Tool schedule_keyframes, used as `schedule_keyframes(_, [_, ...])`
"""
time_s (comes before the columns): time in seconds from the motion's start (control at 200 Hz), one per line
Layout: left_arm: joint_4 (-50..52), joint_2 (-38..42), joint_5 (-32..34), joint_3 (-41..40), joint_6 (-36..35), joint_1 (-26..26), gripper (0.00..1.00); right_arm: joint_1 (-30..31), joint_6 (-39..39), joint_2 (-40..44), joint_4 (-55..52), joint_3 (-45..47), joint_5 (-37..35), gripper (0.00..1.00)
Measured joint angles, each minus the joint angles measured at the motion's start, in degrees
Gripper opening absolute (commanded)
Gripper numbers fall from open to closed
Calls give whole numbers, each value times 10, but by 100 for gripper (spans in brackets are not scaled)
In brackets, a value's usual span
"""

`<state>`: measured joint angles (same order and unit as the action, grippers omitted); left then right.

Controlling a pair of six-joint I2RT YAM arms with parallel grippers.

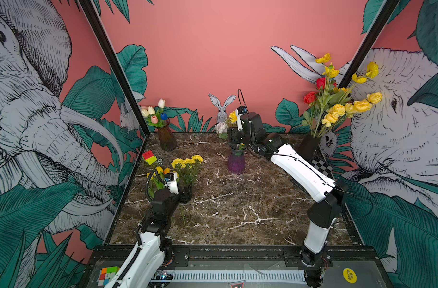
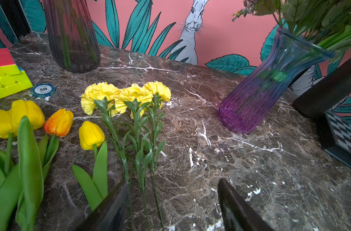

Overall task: Pick out yellow flowers from the vase
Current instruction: Place the flower at the center of the board, then pick up the flower from the vase.

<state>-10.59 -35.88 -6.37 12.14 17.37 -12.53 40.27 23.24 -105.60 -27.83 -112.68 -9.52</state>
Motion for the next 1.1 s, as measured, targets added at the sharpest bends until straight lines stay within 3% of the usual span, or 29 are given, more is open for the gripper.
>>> schedule_keyframes(0.405, [0, 4, 0, 0, 0, 0, 72, -20, 10, -83, -45, -90, 1, 48])
schedule_keyframes(1.095, [0, 6, 0, 0, 0, 0, 72, -33, 1, -154, -51, -177, -3, 41])
